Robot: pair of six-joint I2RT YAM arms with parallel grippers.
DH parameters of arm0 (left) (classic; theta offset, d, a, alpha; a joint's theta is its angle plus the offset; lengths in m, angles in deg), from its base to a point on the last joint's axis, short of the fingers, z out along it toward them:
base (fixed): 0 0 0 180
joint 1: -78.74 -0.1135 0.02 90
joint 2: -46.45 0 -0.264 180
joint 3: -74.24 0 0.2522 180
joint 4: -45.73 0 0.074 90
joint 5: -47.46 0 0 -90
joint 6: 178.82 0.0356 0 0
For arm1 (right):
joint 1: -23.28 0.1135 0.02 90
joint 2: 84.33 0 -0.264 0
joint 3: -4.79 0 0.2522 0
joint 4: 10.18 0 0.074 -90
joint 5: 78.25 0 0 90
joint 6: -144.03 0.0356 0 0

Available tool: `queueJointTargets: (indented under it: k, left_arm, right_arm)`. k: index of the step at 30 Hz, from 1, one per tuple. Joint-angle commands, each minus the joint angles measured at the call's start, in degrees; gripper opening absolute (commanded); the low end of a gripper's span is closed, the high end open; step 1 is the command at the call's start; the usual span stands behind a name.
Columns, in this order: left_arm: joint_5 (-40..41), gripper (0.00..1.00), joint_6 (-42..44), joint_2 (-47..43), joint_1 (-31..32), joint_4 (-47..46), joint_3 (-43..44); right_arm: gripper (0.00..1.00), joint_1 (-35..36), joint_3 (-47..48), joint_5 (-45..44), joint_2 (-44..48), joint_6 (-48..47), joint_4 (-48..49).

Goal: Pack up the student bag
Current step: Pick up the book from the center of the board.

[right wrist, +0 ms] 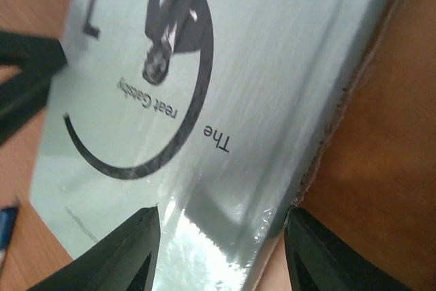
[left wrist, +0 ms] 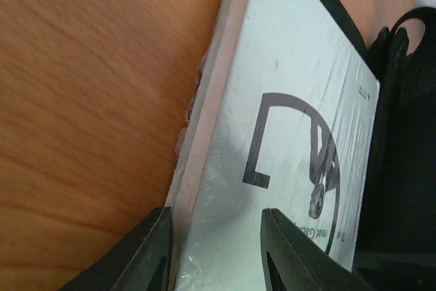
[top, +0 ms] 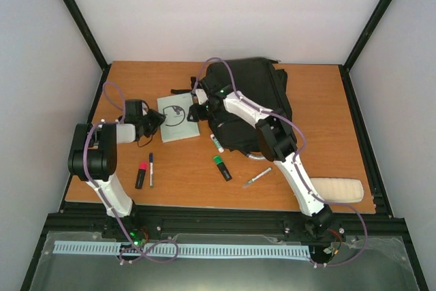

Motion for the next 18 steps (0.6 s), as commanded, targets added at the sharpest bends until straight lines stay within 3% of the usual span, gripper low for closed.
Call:
queueJointTargets:
  k: [1, 7, 12, 18]
  left_arm:
    - [-8.0, 0.36, 1.2, -0.9, 4.1, 12.1, -2.0]
    - [-3.6, 0.37, 3.9, -2.9, 4.1, 19.5, -0.8]
    - [2.5, 0.41, 6.3, -5.6, 4.1, 27.5, 3.4]
    - [6.4, 0.42, 7.2, -4.0, 4.1, 30.2, 7.0]
  right_arm:
    - [0.51, 5.2, -8.3, 5.4, 5.6, -0.4, 1.5]
    - [0.52, 4.4, -9.3, 3.2, 5.3, -1.6, 0.8]
    - [0.68, 2.2, -13.0, -2.6, 9.1, 1.3, 2.7]
    - [0.7, 0.0, -9.9, -2.7, 6.9, 3.7, 3.8]
